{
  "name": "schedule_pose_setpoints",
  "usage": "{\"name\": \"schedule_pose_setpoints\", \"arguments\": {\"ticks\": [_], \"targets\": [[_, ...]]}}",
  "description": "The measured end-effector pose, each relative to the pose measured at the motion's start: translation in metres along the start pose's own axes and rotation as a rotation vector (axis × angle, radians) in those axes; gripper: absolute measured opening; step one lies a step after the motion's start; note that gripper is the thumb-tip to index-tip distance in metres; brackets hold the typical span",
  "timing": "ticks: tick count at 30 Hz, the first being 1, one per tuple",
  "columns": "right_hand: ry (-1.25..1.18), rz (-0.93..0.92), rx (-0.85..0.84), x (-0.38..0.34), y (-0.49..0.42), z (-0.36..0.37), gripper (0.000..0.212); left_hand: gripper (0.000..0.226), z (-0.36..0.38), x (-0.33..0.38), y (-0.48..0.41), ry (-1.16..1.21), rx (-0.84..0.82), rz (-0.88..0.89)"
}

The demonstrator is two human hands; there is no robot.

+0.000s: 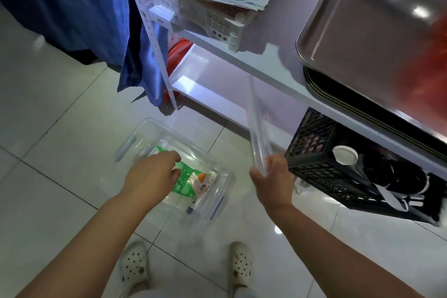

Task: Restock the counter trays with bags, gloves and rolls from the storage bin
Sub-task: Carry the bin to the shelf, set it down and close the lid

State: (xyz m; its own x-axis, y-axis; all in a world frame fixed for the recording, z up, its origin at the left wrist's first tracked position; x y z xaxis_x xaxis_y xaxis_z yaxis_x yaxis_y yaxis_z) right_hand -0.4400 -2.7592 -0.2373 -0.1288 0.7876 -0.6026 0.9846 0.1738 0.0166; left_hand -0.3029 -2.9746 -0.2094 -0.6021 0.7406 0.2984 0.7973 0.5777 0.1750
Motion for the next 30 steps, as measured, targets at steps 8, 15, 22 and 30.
{"name": "schedule_pose_setpoints", "arguments": {"ticks": [8, 15, 22, 30], "targets": [[0.251, -0.417, -0.230, -0.032, 0.063, 0.032, 0.040, 0.075, -0.009, -0.064, -0.031, -0.017, 0.067, 0.437], [0.342, -0.622, -0.326, -0.053, 0.118, 0.103, 0.048, 0.061, 0.023, -0.156, -0.014, -0.276, -0.057, 0.625], [0.358, -0.706, -0.281, -0.005, 0.164, 0.179, 0.048, 0.051, 0.090, -0.195, -0.004, -0.240, -0.034, 0.718], [0.310, -0.577, -0.305, 0.074, 0.202, 0.235, 0.043, 0.039, 0.189, -0.222, 0.033, -0.311, -0.147, 0.684]]}}
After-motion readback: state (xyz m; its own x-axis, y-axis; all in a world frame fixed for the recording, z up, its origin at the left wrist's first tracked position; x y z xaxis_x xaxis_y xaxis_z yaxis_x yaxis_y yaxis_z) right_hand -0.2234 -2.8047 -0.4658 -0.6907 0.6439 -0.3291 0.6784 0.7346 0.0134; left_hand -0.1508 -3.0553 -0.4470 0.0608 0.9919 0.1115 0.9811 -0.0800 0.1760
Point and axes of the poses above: each hand's wrist, its own y-axis away from the middle knuckle, its own z-axis out of the palm, x = y × z, the point moved 1 cm from there along -y, towards the middle knuckle, and after that the axes turned 13 degrees about x, right-handed, at the moved point
